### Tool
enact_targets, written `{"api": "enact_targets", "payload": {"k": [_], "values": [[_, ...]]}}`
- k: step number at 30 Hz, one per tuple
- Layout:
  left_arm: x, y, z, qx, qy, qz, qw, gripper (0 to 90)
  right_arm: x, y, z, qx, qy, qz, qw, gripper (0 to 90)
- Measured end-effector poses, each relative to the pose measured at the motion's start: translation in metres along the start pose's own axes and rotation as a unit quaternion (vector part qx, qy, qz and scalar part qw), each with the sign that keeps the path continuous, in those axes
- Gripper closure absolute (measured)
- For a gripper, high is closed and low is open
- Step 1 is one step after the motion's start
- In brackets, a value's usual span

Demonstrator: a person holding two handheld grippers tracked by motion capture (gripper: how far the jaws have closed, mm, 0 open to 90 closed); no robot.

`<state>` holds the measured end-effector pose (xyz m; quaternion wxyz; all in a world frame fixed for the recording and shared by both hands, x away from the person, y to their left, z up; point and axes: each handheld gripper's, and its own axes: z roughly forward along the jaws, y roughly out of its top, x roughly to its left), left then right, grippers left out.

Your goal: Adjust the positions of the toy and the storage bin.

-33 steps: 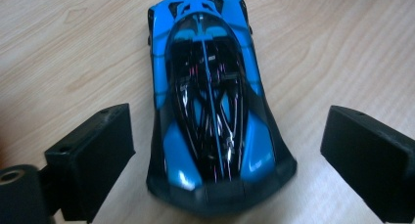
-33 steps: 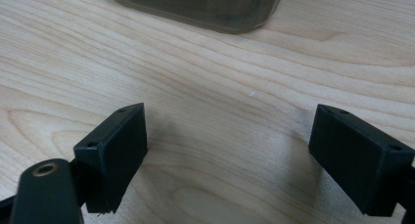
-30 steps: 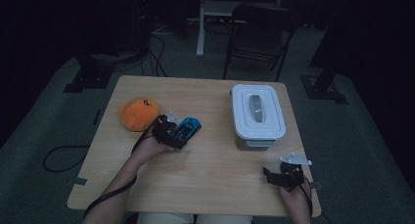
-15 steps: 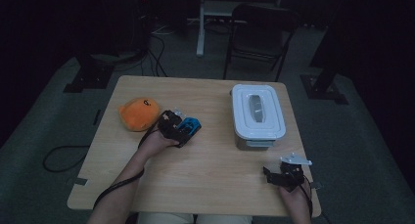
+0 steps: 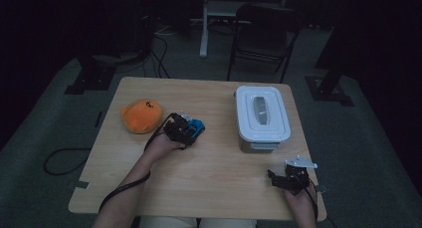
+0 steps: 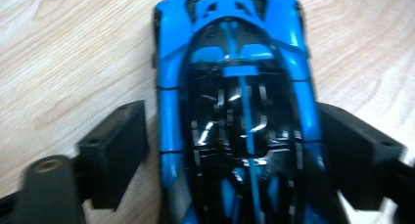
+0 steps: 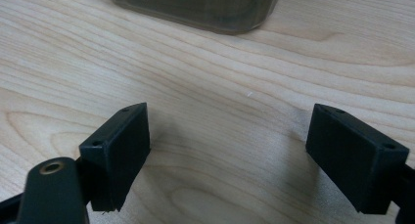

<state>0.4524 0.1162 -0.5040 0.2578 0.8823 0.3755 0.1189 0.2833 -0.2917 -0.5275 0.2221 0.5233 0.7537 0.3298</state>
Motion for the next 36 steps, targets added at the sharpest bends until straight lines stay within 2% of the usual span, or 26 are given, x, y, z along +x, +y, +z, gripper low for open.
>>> {"api": "enact_targets", "payload": {"k": [2, 4, 5, 8, 13, 14, 17, 22, 25, 26, 30, 36], "values": [[-0.003, 0.001, -0.001, 0.000, 0.004, 0.006, 1.0000, 25.2, 0.000, 0.000, 0.000, 0.000, 0.000, 0.000, 1.0000, 16.1], [-0.003, 0.002, -0.001, 0.001, 0.008, 0.006, 1.0000, 25.8, 0.000, 0.000, 0.000, 0.000, 0.000, 0.000, 1.0000, 16.1], [-0.004, 0.002, -0.002, 0.000, 0.011, 0.013, 0.9999, 26.0, 0.000, 0.000, 0.000, 0.000, 0.000, 0.000, 1.0000, 16.2], [-0.001, 0.000, -0.004, -0.002, 0.002, 0.006, 1.0000, 26.1, 0.000, 0.000, 0.000, 0.000, 0.000, 0.000, 1.0000, 16.2], [-0.001, -0.004, -0.010, -0.006, 0.007, 0.013, 0.9999, 26.4, 0.000, 0.000, 0.000, 0.000, 0.000, 0.001, 1.0000, 16.2], [-0.004, -0.007, -0.015, -0.010, 0.010, 0.031, 0.9994, 26.3, 0.000, 0.000, 0.000, 0.000, 0.000, 0.001, 1.0000, 16.2], [-0.007, -0.010, -0.024, -0.011, 0.012, 0.032, 0.9994, 26.4, 0.000, 0.000, 0.000, 0.000, 0.000, 0.000, 1.0000, 16.2], [-0.011, -0.018, -0.041, -0.013, 0.000, 0.043, 0.9990, 26.4, 0.000, 0.000, 0.000, 0.000, -0.001, 0.001, 1.0000, 16.2], [-0.015, -0.025, -0.051, -0.012, -0.003, 0.050, 0.9987, 26.4, 0.000, 0.000, 0.000, 0.000, -0.001, 0.001, 1.0000, 16.1], [-0.018, -0.028, -0.055, -0.017, 0.002, 0.055, 0.9984, 26.4, 0.000, 0.000, 0.000, 0.000, -0.001, 0.001, 1.0000, 16.1], [-0.023, -0.037, -0.066, -0.010, -0.005, 0.066, 0.9978, 26.5, 0.000, 0.000, 0.000, 0.000, -0.001, 0.001, 1.0000, 16.1], [-0.033, -0.054, -0.084, -0.017, -0.016, 0.080, 0.9966, 26.5, 0.000, 0.000, 0.000, 0.000, -0.001, 0.001, 1.0000, 16.2]]}}
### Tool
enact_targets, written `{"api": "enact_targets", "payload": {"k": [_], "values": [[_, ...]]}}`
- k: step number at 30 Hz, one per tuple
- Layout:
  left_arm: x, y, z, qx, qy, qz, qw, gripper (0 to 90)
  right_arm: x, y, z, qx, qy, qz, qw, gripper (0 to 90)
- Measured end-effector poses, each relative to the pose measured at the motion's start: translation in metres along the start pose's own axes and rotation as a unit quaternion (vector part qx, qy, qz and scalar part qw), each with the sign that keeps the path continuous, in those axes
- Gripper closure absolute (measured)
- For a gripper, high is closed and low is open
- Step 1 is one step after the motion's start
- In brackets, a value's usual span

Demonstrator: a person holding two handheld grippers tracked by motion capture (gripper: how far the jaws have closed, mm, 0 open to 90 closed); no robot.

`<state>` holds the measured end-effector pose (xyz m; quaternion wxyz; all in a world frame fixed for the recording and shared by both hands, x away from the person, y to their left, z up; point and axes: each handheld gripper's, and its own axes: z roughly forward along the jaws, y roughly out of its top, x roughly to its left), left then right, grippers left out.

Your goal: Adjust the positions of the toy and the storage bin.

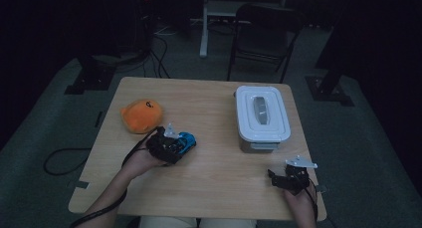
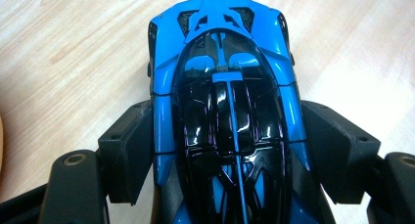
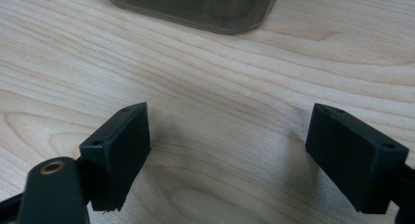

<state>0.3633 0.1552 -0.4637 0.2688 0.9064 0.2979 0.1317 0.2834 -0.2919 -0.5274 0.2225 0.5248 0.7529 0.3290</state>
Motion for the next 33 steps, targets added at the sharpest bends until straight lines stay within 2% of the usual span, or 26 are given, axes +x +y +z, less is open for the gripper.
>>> {"api": "enact_targets", "payload": {"k": [4, 5, 7, 10, 11, 13, 15, 17, 18, 21, 23, 25, 29, 30, 31, 33], "values": [[-0.008, -0.013, -0.008, 0.005, -0.007, 0.008, 0.9999, 26.5, 0.000, 0.000, 0.000, 0.000, -0.001, 0.000, 1.0000, 16.2], [-0.011, -0.016, -0.010, 0.003, 0.000, 0.011, 0.9999, 26.5, 0.000, 0.000, 0.000, 0.000, -0.001, 0.000, 1.0000, 16.2], [-0.011, -0.016, -0.010, 0.003, 0.000, 0.011, 0.9999, 26.5, 0.000, 0.000, 0.000, 0.000, -0.001, 0.000, 1.0000, 16.2], [-0.017, -0.034, -0.021, -0.001, -0.012, 0.004, 0.9999, 26.5, 0.000, 0.000, 0.000, 0.000, -0.001, 0.001, 1.0000, 16.2], [-0.019, -0.037, -0.022, -0.001, -0.006, 0.012, 0.9999, 26.5, 0.000, 0.000, 0.000, 0.000, -0.002, 0.001, 1.0000, 16.2], [-0.022, -0.040, -0.023, 0.001, -0.006, 0.011, 0.9999, 26.5, 0.000, 0.000, 0.000, 0.000, -0.002, 0.001, 1.0000, 16.2], [-0.027, -0.047, -0.024, 0.009, -0.009, 0.020, 0.9997, 26.5, 0.000, 0.000, 0.000, 0.000, -0.003, 0.001, 1.0000, 16.2], [-0.029, -0.049, -0.026, 0.003, -0.005, 0.022, 0.9997, 26.5, 0.000, 0.000, 0.000, 0.000, -0.003, 0.002, 1.0000, 16.2], [-0.029, -0.051, -0.028, 0.001, -0.013, 0.015, 0.9998, 26.5, 0.000, 0.000, 0.000, 0.000, -0.003, 0.002, 1.0000, 16.2], [-0.033, -0.056, -0.034, -0.003, -0.021, 0.019, 0.9996, 26.5, 0.000, 0.000, 0.000, 0.000, -0.003, 0.002, 1.0000, 16.2], [-0.040, -0.061, -0.037, -0.003, -0.022, 0.033, 0.9992, 26.6, 0.000, 0.000, 0.000, 0.000, -0.003, 0.002, 1.0000, 16.2], [-0.043, -0.065, -0.037, 0.000, -0.030, 0.037, 0.9989, 26.5, 0.000, 0.000, 0.000, 0.000, -0.004, 0.003, 1.0000, 16.2], [-0.047, -0.070, -0.037, -0.008, -0.038, 0.036, 0.9986, 26.5, 0.000, 0.000, 0.000, 0.000, -0.004, 0.003, 1.0000, 16.2], [-0.050, -0.073, -0.035, -0.004, -0.043, 0.047, 0.9980, 26.6, 0.000, 0.000, 0.000, 0.000, -0.004, 0.003, 1.0000, 16.2], [-0.051, -0.075, -0.033, -0.002, -0.046, 0.046, 0.9979, 26.6, 0.000, 0.000, 0.000, 0.000, -0.004, 0.003, 1.0000, 16.2], [-0.053, -0.078, -0.031, 0.001, -0.054, 0.057, 0.9969, 26.6, 0.000, 0.000, 0.000, 0.000, -0.004, 0.004, 1.0000, 16.2]]}}
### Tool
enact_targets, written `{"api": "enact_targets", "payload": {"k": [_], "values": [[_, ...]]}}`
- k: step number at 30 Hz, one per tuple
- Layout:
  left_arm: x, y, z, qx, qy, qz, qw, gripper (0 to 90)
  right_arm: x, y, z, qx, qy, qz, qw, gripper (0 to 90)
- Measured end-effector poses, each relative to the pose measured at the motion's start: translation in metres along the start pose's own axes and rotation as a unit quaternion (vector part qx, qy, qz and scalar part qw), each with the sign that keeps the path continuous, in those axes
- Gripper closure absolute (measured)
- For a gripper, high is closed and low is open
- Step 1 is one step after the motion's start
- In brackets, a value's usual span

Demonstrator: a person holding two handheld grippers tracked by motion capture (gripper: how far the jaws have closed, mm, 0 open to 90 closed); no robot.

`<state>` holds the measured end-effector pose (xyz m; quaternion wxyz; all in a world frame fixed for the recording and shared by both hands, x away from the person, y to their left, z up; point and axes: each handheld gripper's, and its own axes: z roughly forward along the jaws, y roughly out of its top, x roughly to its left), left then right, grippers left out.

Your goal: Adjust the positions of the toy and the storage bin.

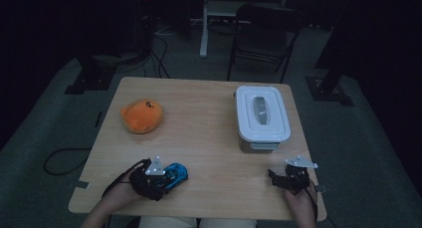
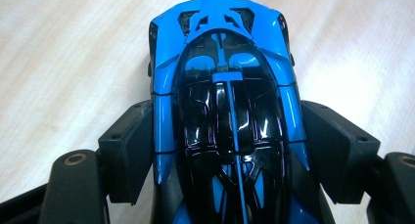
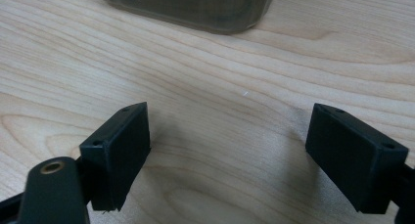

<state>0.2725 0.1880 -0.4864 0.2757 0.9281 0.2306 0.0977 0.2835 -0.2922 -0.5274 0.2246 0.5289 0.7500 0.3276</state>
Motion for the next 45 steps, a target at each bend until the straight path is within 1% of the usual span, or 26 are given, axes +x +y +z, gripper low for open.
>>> {"api": "enact_targets", "payload": {"k": [1, 2, 3, 5, 6, 7, 8, 9, 10, 13, 15, 17, 18, 27, 29, 32, 33, 35, 37, 38, 39, 40, 42, 45], "values": [[0.000, -0.001, 0.001, 0.001, -0.008, 0.001, 1.0000, 26.6, 0.000, 0.000, 0.000, 0.000, 0.000, 0.000, 1.0000, 16.2], [0.000, -0.001, 0.001, 0.001, -0.008, 0.001, 1.0000, 26.6, 0.000, 0.000, 0.000, 0.000, 0.000, 0.000, 1.0000, 16.2], [0.002, -0.004, 0.003, -0.005, -0.011, -0.004, 0.9999, 26.6, 0.000, 0.000, 0.000, 0.000, 0.000, 0.000, 1.0000, 16.3], [0.003, -0.007, 0.005, -0.002, -0.012, -0.002, 0.9999, 26.5, 0.000, 0.000, 0.000, 0.000, 0.000, 0.000, 1.0000, 16.2], [0.003, -0.008, 0.007, 0.002, -0.017, -0.007, 0.9998, 26.5, 0.000, 0.000, 0.000, 0.000, 0.000, 0.000, 1.0000, 16.2], [0.002, -0.011, 0.010, 0.001, -0.013, 0.002, 0.9999, 26.5, 0.000, 0.000, 0.000, 0.000, 0.000, 0.001, 1.0000, 16.2], [0.002, -0.012, 0.010, -0.004, -0.017, -0.004, 0.9998, 26.5, 0.000, 0.000, 0.000, 0.000, 0.000, 0.001, 1.0000, 16.2], [0.002, -0.012, 0.010, -0.004, -0.017, -0.004, 0.9998, 26.5, 0.000, 0.000, 0.000, 0.000, 0.000, 0.001, 1.0000, 16.2], [0.004, -0.014, 0.011, -0.009, -0.022, -0.008, 0.9997, 26.5, 0.000, 0.000, 0.000, 0.000, 0.000, 0.000, 1.0000, 16.2], [0.004, -0.015, 0.012, -0.013, -0.024, -0.008, 0.9996, 26.2, 0.000, 0.000, 0.000, 0.000, -0.001, 0.000, 1.0000, 16.2], [0.004, -0.015, 0.012, -0.010, -0.022, -0.006, 0.9997, 25.7, 0.000, 0.000, 0.000, 0.000, -0.001, 0.001, 1.0000, 16.2], [0.002, -0.014, 0.013, 0.002, -0.016, -0.003, 0.9999, 25.2, 0.000, 0.000, 0.000, 0.000, -0.001, 0.001, 1.0000, 16.2], [0.003, -0.013, 0.013, 0.006, -0.017, -0.007, 0.9998, 25.3, 0.000, 0.000, 0.000, 0.000, -0.001, 0.000, 1.0000, 16.2], [0.000, -0.014, 0.008, 0.006, -0.007, -0.008, 0.9999, 25.2, 0.000, 0.000, 0.000, 0.000, -0.001, 0.001, 1.0000, 16.2], [-0.001, -0.015, 0.006, 0.004, -0.003, -0.010, 0.9999, 24.7, 0.000, 0.000, 0.000, 0.000, -0.001, 0.001, 1.0000, 16.2], [0.000, -0.014, 0.001, -0.010, -0.012, -0.014, 0.9998, 24.0, 0.000, 0.000, 0.000, 0.000, -0.001, 0.001, 1.0000, 16.2], [0.001, -0.015, -0.002, -0.013, -0.019, -0.016, 0.9996, 24.0, 0.000, 0.000, 0.000, 0.000, -0.001, 0.001, 1.0000, 16.2], [0.003, -0.015, -0.006, -0.016, -0.015, -0.018, 0.9996, 24.1, 0.000, 0.000, 0.000, 0.000, -0.001, 0.001, 1.0000, 16.2], [0.006, -0.015, -0.010, -0.020, -0.019, -0.021, 0.9994, 24.0, 0.000, 0.000, 0.000, 0.000, -0.001, 0.001, 1.0000, 16.2], [0.007, -0.015, -0.013, -0.024, -0.013, -0.023, 0.9993, 24.0, 0.000, 0.000, 0.000, 0.000, -0.001, 0.001, 1.0000, 16.2], [0.007, -0.015, -0.013, -0.024, -0.013, -0.023, 0.9993, 24.0, 0.000, 0.000, 0.000, 0.000, -0.001, 0.001, 1.0000, 16.2], [0.009, -0.015, -0.016, -0.024, -0.007, -0.025, 0.9994, 24.0, 0.000, 0.000, 0.000, 0.000, -0.001, 0.000, 1.0000, 16.2], [0.012, -0.016, -0.021, -0.032, -0.009, -0.031, 0.9989, 24.0, 0.000, 0.000, 0.000, 0.000, -0.001, 0.000, 1.0000, 16.2], [0.018, -0.017, -0.027, -0.033, 0.002, -0.036, 0.9988, 24.0, 0.000, 0.000, 0.000, 0.000, -0.001, 0.002, 1.0000, 16.2]]}}
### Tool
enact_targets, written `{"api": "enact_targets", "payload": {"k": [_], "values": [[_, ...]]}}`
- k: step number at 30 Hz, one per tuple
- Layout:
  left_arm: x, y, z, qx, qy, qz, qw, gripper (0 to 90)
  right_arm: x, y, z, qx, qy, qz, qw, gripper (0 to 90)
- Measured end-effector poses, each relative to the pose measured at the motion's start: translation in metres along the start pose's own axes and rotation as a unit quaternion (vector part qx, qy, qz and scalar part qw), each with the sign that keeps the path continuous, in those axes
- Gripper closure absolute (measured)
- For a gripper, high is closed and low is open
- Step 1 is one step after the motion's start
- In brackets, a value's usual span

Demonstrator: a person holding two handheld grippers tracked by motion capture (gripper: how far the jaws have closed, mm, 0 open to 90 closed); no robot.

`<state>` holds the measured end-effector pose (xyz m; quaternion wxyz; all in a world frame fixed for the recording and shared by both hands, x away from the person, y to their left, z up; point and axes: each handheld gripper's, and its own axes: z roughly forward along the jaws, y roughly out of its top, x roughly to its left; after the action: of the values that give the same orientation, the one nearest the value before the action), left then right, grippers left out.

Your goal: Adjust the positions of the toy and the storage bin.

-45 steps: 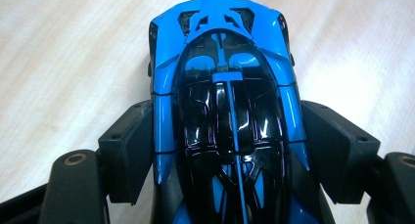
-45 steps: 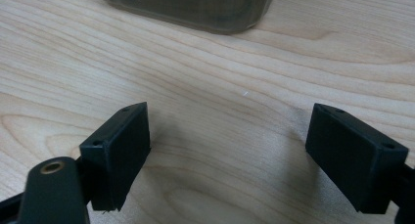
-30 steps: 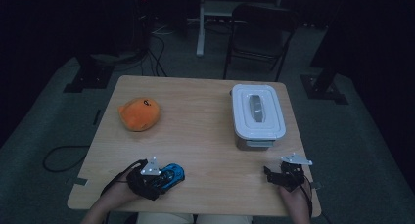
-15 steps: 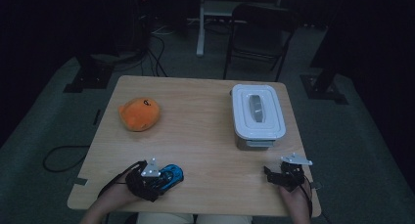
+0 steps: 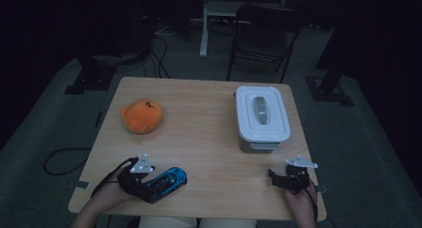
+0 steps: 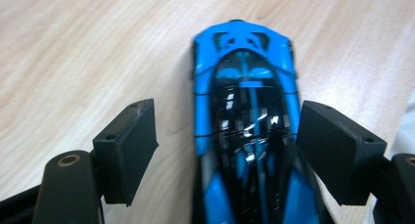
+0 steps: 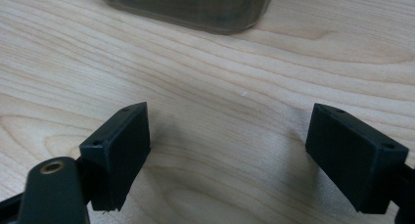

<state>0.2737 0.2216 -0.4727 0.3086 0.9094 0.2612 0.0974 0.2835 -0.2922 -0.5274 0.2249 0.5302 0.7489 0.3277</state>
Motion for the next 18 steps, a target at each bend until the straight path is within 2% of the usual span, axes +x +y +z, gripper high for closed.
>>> {"api": "enact_targets", "payload": {"k": [3, 5, 8, 10, 11, 13, 14, 16, 17, 18], "values": [[0.009, -0.002, -0.004, 0.002, 0.019, -0.010, 0.9998, 24.0, 0.000, 0.000, 0.000, 0.000, 0.000, -0.001, 1.0000, 16.2], [0.017, -0.004, -0.006, -0.006, 0.032, -0.022, 0.9992, 24.0, 0.000, 0.000, 0.000, 0.000, 0.000, -0.001, 1.0000, 16.2], [0.030, -0.007, -0.010, -0.015, 0.058, -0.045, 0.9972, 24.0, 0.000, 0.000, 0.000, 0.000, 0.000, -0.001, 1.0000, 16.2], [0.040, -0.009, -0.010, -0.013, 0.078, -0.061, 0.9950, 24.0, 0.000, 0.000, 0.000, 0.000, 0.000, -0.001, 1.0000, 16.2], [0.044, -0.010, -0.010, -0.013, 0.095, -0.071, 0.9929, 24.0, 0.000, 0.000, 0.000, 0.000, 0.000, -0.001, 1.0000, 16.2], [0.055, -0.011, -0.011, -0.015, 0.105, -0.092, 0.9901, 24.0, 0.000, 0.000, 0.000, 0.000, 0.000, -0.001, 1.0000, 16.2], [0.060, -0.012, -0.011, -0.016, 0.119, -0.103, 0.9875, 24.0, 0.000, 0.000, 0.000, 0.000, 0.000, -0.001, 1.0000, 16.2], [0.069, -0.012, -0.012, -0.019, 0.133, -0.122, 0.9834, 24.0, 0.000, 0.000, 0.000, 0.000, 0.000, -0.001, 1.0000, 16.2], [0.073, -0.012, -0.012, -0.023, 0.148, -0.129, 0.9803, 24.0, 0.000, 0.000, 0.000, 0.000, 0.000, -0.001, 1.0000, 16.2], [0.077, -0.011, -0.013, -0.027, 0.154, -0.135, 0.9785, 24.0, 0.000, 0.000, 0.000, 0.000, 0.000, -0.001, 1.0000, 16.2]]}}
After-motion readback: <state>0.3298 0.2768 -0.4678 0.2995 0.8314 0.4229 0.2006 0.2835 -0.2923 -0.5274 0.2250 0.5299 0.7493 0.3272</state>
